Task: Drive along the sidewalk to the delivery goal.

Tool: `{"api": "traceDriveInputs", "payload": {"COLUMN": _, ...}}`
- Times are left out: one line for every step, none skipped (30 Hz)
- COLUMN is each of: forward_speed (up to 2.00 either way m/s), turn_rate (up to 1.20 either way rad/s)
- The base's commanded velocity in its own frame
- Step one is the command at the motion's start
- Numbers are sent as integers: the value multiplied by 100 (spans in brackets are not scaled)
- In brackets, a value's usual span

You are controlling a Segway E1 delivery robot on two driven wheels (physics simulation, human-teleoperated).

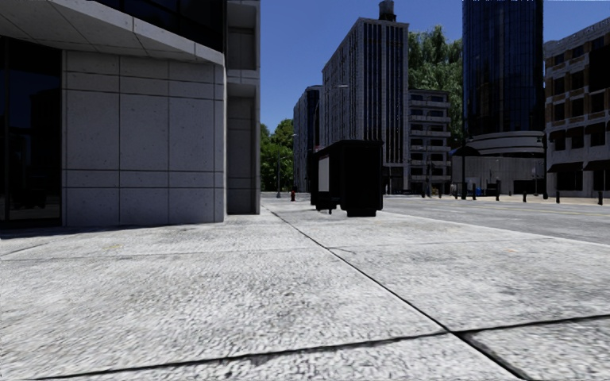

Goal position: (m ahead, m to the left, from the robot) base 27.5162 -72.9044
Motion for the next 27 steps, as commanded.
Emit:
{"api": "traceDriveInputs", "payload": {"forward_speed": 200, "turn_rate": 0}}
{"api": "traceDriveInputs", "payload": {"forward_speed": 200, "turn_rate": 0}}
{"api": "traceDriveInputs", "payload": {"forward_speed": 200, "turn_rate": 0}}
{"api": "traceDriveInputs", "payload": {"forward_speed": 200, "turn_rate": 0}}
{"api": "traceDriveInputs", "payload": {"forward_speed": 200, "turn_rate": 0}}
{"api": "traceDriveInputs", "payload": {"forward_speed": 200, "turn_rate": 0}}
{"api": "traceDriveInputs", "payload": {"forward_speed": 200, "turn_rate": 0}}
{"api": "traceDriveInputs", "payload": {"forward_speed": 200, "turn_rate": 0}}
{"api": "traceDriveInputs", "payload": {"forward_speed": 200, "turn_rate": 0}}
{"api": "traceDriveInputs", "payload": {"forward_speed": 200, "turn_rate": 0}}
{"api": "traceDriveInputs", "payload": {"forward_speed": 200, "turn_rate": 0}}
{"api": "traceDriveInputs", "payload": {"forward_speed": 200, "turn_rate": -37}}
{"api": "traceDriveInputs", "payload": {"forward_speed": 200, "turn_rate": -89}}
{"api": "traceDriveInputs", "payload": {"forward_speed": 200, "turn_rate": -97}}
{"api": "traceDriveInputs", "payload": {"forward_speed": 200, "turn_rate": -100}}
{"api": "traceDriveInputs", "payload": {"forward_speed": 200, "turn_rate": -100}}
{"api": "traceDriveInputs", "payload": {"forward_speed": 200, "turn_rate": -7}}
{"api": "traceDriveInputs", "payload": {"forward_speed": 200, "turn_rate": 0}}
{"api": "traceDriveInputs", "payload": {"forward_speed": 200, "turn_rate": 0}}
{"api": "traceDriveInputs", "payload": {"forward_speed": 200, "turn_rate": 0}}
{"api": "traceDriveInputs", "payload": {"forward_speed": 200, "turn_rate": 0}}
{"api": "traceDriveInputs", "payload": {"forward_speed": 200, "turn_rate": 0}}
{"api": "traceDriveInputs", "payload": {"forward_speed": 200, "turn_rate": 0}}
{"api": "traceDriveInputs", "payload": {"forward_speed": 200, "turn_rate": 0}}
{"api": "traceDriveInputs", "payload": {"forward_speed": 200, "turn_rate": 0}}
{"api": "traceDriveInputs", "payload": {"forward_speed": 200, "turn_rate": 0}}
{"api": "traceDriveInputs", "payload": {"forward_speed": 200, "turn_rate": 0}}
